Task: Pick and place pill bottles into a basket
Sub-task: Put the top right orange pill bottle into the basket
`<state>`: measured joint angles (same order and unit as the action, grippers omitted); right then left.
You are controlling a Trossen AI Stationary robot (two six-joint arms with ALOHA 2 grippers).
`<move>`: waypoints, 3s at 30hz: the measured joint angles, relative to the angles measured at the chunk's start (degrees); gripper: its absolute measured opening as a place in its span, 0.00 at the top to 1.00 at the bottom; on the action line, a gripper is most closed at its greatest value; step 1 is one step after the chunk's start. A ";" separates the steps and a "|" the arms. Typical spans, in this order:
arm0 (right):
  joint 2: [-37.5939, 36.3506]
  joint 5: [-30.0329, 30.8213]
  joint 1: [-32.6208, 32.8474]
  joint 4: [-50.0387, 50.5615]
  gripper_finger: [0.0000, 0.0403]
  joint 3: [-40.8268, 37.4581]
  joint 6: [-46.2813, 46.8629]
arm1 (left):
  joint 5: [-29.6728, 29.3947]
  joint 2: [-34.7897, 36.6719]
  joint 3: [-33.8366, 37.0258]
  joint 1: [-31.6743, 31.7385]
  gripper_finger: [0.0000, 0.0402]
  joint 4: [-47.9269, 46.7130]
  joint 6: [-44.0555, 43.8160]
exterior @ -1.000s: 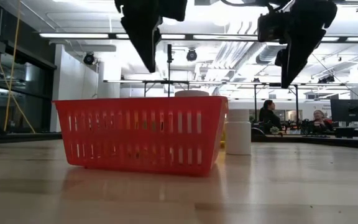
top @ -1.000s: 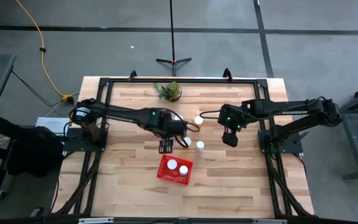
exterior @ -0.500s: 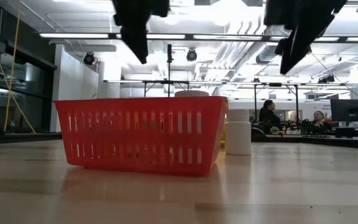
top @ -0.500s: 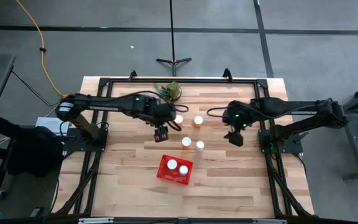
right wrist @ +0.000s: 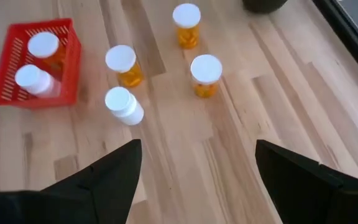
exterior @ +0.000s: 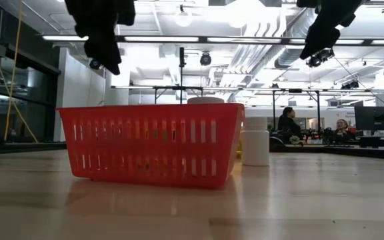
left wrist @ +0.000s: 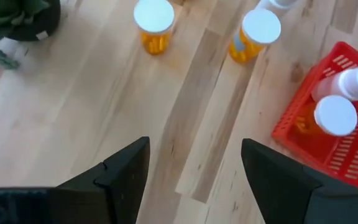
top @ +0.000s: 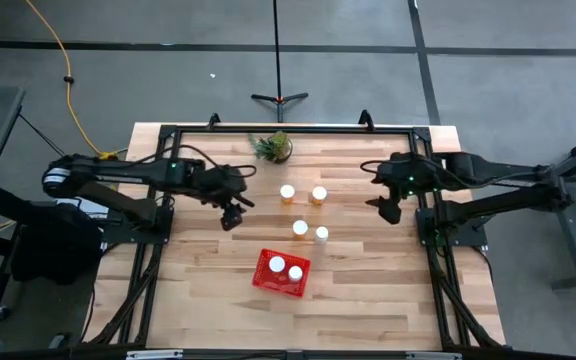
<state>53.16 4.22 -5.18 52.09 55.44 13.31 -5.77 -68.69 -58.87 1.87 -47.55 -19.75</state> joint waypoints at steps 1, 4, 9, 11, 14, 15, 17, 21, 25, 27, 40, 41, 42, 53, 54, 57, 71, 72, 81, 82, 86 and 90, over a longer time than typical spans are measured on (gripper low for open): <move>0.58 -0.22 -0.34 -0.04 0.24 0.00 -0.20 | 0.27 0.28 0.25 0.00 0.29 -0.13 0.14; 2.76 -1.68 -2.01 -0.04 0.24 0.00 -0.31 | 0.34 0.39 0.99 0.00 0.29 0.05 0.37; 6.49 -3.63 -5.66 -0.81 0.24 0.00 -1.43 | 1.81 0.40 2.31 0.00 0.29 0.68 1.93; 7.71 -4.82 -7.33 -2.56 0.24 0.00 -2.14 | 2.02 0.37 2.89 0.00 0.29 0.72 2.58; 9.41 -6.84 -9.93 -5.31 0.24 0.00 -3.94 | 2.01 0.37 3.32 0.00 0.29 0.97 3.31; 10.06 -7.67 -10.85 -6.24 0.24 0.00 -4.30 | 2.02 0.37 3.45 0.00 0.29 1.03 3.60; 11.43 -9.44 -12.60 -7.24 0.24 0.00 -4.46 | 2.00 0.37 3.72 0.00 0.29 1.23 4.18; 14.57 -10.98 -15.29 -8.14 0.24 0.00 -5.98 | 2.00 0.37 4.26 0.00 0.29 1.05 4.63; 17.53 -12.44 -17.07 -9.11 0.24 0.00 -6.29 | 2.00 0.37 4.26 0.00 0.29 1.22 5.57; 18.93 -12.99 -17.55 -9.59 0.24 0.00 -6.31 | 2.00 0.37 4.26 0.00 0.29 1.22 5.91; 23.83 -17.67 -19.04 -11.15 0.24 0.00 -8.32 | 2.68 0.35 4.26 0.00 0.29 1.18 6.26; 23.82 -18.03 -19.29 -11.19 0.24 0.00 -8.31 | 2.68 0.35 4.26 0.00 0.29 1.16 6.43; 23.78 -18.09 -19.52 -11.33 0.24 0.00 -8.18 | 2.70 0.35 4.26 0.00 0.29 1.18 6.63; 23.76 -20.73 -20.80 -22.31 0.22 0.00 -3.97 | 2.74 0.35 4.26 0.00 0.29 1.18 7.49; 23.76 -20.73 -20.80 -24.14 0.22 0.00 -2.86 | 2.75 0.35 4.26 0.00 0.29 1.18 7.49; 23.76 -19.92 -20.64 -27.13 0.23 0.00 0.54 | 2.79 0.35 4.26 0.00 0.29 1.18 7.49; 24.15 -10.39 -18.76 -20.67 0.23 0.01 -0.56 | 2.90 0.33 4.26 0.00 0.29 1.16 7.93; 24.62 -10.28 -18.43 -20.16 0.23 0.10 -0.53 | 2.90 0.33 4.26 -0.01 0.29 1.18 7.93; 39.84 -8.08 -15.07 -1.97 0.20 14.81 -6.33 | 2.89 0.33 4.23 0.00 0.29 0.92 7.93; 41.91 -6.89 -14.67 0.71 0.19 17.58 -7.56 | 2.87 0.33 4.23 0.00 0.29 0.85 7.95; 48.41 -5.90 -13.81 8.98 0.15 28.08 -10.62 | 2.87 0.33 4.23 -0.01 0.29 0.54 7.93; 52.61 -7.19 -13.19 14.12 0.11 36.21 -11.75 | 2.87 0.33 4.23 -0.02 0.29 0.48 7.93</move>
<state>105.77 -2.97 -18.38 66.21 91.65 1.56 -2.90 -68.36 -54.63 1.85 -47.07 -11.81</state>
